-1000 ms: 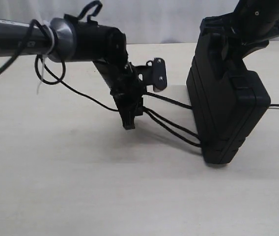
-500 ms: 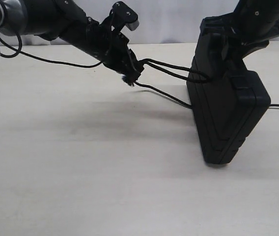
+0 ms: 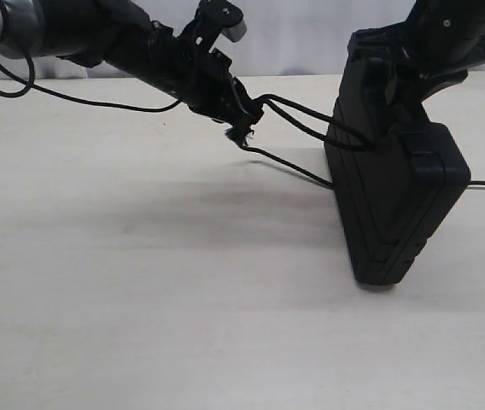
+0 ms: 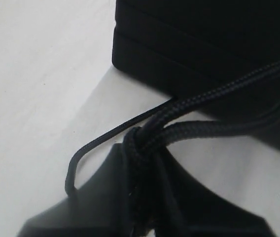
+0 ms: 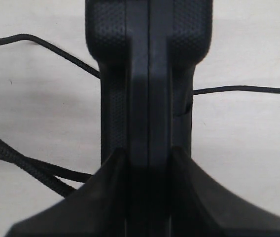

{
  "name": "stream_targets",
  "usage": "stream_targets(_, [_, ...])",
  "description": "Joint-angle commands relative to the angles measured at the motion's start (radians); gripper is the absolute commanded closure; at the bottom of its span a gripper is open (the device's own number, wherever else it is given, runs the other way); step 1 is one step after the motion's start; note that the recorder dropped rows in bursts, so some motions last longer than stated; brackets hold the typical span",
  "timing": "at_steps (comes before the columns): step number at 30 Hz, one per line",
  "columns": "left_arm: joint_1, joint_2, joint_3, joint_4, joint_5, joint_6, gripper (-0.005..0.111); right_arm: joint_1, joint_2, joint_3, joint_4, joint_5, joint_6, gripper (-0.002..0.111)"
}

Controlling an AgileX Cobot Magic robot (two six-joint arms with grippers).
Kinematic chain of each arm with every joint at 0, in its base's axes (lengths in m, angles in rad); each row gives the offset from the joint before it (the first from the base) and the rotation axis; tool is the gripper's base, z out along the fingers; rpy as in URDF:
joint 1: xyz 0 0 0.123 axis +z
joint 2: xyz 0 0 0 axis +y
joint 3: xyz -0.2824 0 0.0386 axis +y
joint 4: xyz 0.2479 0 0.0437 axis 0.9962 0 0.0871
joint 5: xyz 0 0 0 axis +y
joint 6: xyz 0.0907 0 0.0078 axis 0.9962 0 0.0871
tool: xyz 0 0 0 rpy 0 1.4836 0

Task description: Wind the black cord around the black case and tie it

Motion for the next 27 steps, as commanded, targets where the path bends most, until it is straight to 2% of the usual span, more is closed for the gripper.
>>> stream_targets(1, [0.004,-0.039,-0.002,-0.021,0.021,0.005,0.107,-0.001,-0.003,-0.006,-0.003,-0.005,-0.007,0.104])
stream_targets(9, [0.027,-0.049,-0.002,-0.148,0.038,-0.006,0.107,-0.001,-0.003,-0.006,-0.003,-0.005,-0.007,0.104])
stream_targets(20, [0.024,-0.049,-0.002,0.019,0.034,-0.013,0.107,-0.001,-0.003,-0.006,-0.003,-0.005,-0.007,0.104])
stream_targets(27, [0.023,-0.049,-0.002,-0.058,0.027,-0.009,0.107,-0.001,-0.003,-0.006,-0.003,-0.005,-0.007,0.104])
